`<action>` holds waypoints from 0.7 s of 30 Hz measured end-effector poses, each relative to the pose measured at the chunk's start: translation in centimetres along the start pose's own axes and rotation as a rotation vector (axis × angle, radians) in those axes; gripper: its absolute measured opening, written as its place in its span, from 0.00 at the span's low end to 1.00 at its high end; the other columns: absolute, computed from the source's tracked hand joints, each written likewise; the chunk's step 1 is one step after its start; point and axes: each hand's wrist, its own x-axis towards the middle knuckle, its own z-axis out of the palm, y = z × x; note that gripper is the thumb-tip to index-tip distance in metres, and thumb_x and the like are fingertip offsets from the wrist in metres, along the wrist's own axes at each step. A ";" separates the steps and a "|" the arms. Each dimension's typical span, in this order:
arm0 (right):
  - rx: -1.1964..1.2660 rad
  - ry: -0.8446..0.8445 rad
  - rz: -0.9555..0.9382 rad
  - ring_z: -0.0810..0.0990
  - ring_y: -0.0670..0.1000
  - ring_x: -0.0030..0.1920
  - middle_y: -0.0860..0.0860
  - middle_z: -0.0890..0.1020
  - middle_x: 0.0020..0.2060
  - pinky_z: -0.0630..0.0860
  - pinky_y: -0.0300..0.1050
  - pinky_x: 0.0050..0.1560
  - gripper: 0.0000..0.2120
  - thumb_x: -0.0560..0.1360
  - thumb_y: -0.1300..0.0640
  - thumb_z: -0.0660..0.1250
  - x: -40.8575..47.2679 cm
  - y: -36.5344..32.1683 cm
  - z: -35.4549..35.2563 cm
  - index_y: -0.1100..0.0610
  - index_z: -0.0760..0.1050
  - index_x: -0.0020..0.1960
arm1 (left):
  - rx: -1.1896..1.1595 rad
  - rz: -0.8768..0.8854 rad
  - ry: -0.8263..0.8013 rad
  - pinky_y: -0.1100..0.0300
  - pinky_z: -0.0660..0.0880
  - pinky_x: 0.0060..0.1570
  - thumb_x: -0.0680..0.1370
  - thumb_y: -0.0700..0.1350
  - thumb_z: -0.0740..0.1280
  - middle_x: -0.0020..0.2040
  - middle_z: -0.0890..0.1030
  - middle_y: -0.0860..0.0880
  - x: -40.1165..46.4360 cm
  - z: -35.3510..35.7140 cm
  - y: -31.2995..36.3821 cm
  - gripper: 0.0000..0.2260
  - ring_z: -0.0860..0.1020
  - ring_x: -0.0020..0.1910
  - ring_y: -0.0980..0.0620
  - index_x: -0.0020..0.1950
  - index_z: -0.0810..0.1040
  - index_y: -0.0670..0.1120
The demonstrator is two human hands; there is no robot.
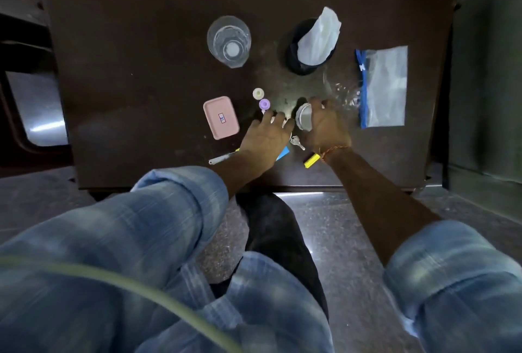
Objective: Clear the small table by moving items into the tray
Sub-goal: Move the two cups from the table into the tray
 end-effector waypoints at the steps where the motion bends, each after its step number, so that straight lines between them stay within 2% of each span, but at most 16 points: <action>1: 0.010 0.004 0.003 0.75 0.63 0.61 0.60 0.69 0.65 0.76 0.53 0.60 0.35 0.70 0.54 0.74 -0.1 -0.1 -0.2 0.56 0.62 0.72 | 0.006 0.006 0.002 0.49 0.75 0.52 0.73 0.35 0.68 0.68 0.68 0.42 0.2 0.1 -0.1 0.30 0.67 0.68 0.39 0.73 0.62 0.42; 4: 0.062 0.024 0.010 0.76 0.64 0.61 0.61 0.70 0.64 0.76 0.54 0.59 0.34 0.69 0.57 0.74 -1.1 -0.5 -1.0 0.57 0.64 0.71 | 0.008 0.016 -0.011 0.50 0.78 0.52 0.74 0.34 0.67 0.67 0.68 0.41 0.1 -0.3 -0.3 0.27 0.67 0.68 0.38 0.71 0.64 0.40; 8: 0.061 0.072 0.007 0.77 0.64 0.58 0.61 0.73 0.62 0.76 0.53 0.54 0.32 0.69 0.53 0.75 -3.3 -1.4 -3.1 0.58 0.66 0.69 | -0.003 0.019 -0.013 0.48 0.77 0.57 0.74 0.37 0.70 0.68 0.67 0.40 -1.1 -3.3 -1.3 0.28 0.65 0.69 0.38 0.71 0.64 0.40; 10: 0.048 0.090 0.004 0.77 0.64 0.58 0.61 0.74 0.61 0.76 0.52 0.53 0.32 0.69 0.51 0.74 -4.4 -2.4 -4.8 0.57 0.66 0.68 | 0.015 0.027 0.005 0.48 0.76 0.58 0.75 0.38 0.68 0.69 0.67 0.40 -2.5 -5.9 -2.3 0.27 0.67 0.67 0.38 0.72 0.63 0.40; 13: -0.005 0.115 -0.022 0.77 0.63 0.59 0.61 0.75 0.61 0.75 0.53 0.56 0.32 0.69 0.49 0.73 -6.1 -4.4 -7.8 0.57 0.66 0.69 | 0.014 -0.009 0.080 0.51 0.77 0.53 0.74 0.37 0.69 0.66 0.69 0.42 -5.1 -9.5 -4.6 0.28 0.69 0.63 0.41 0.72 0.64 0.43; 16: -0.056 0.139 -0.094 0.78 0.64 0.58 0.61 0.75 0.60 0.77 0.55 0.55 0.32 0.69 0.47 0.72 -7.7 -7.8 -10.9 0.57 0.66 0.69 | -0.064 -0.079 0.126 0.50 0.79 0.48 0.72 0.41 0.73 0.64 0.69 0.45 -8.5 -12.5 -7.8 0.29 0.70 0.62 0.43 0.70 0.66 0.45; 19: -0.113 0.148 -0.166 0.79 0.63 0.57 0.59 0.75 0.59 0.76 0.52 0.52 0.34 0.69 0.42 0.72 -9.1 -12.6 -13.4 0.55 0.66 0.69 | -0.093 -0.137 0.168 0.50 0.77 0.51 0.70 0.47 0.76 0.64 0.70 0.45 -12.3 -14.8 -12.1 0.32 0.71 0.61 0.44 0.69 0.67 0.45; 21: -0.118 0.167 -0.218 0.79 0.61 0.57 0.58 0.76 0.59 0.76 0.51 0.52 0.34 0.68 0.44 0.73 -10.0 -16.5 -14.5 0.55 0.67 0.68 | -0.097 -0.189 0.223 0.51 0.76 0.52 0.70 0.49 0.75 0.62 0.72 0.45 -15.3 -15.9 -15.9 0.30 0.73 0.60 0.44 0.68 0.68 0.45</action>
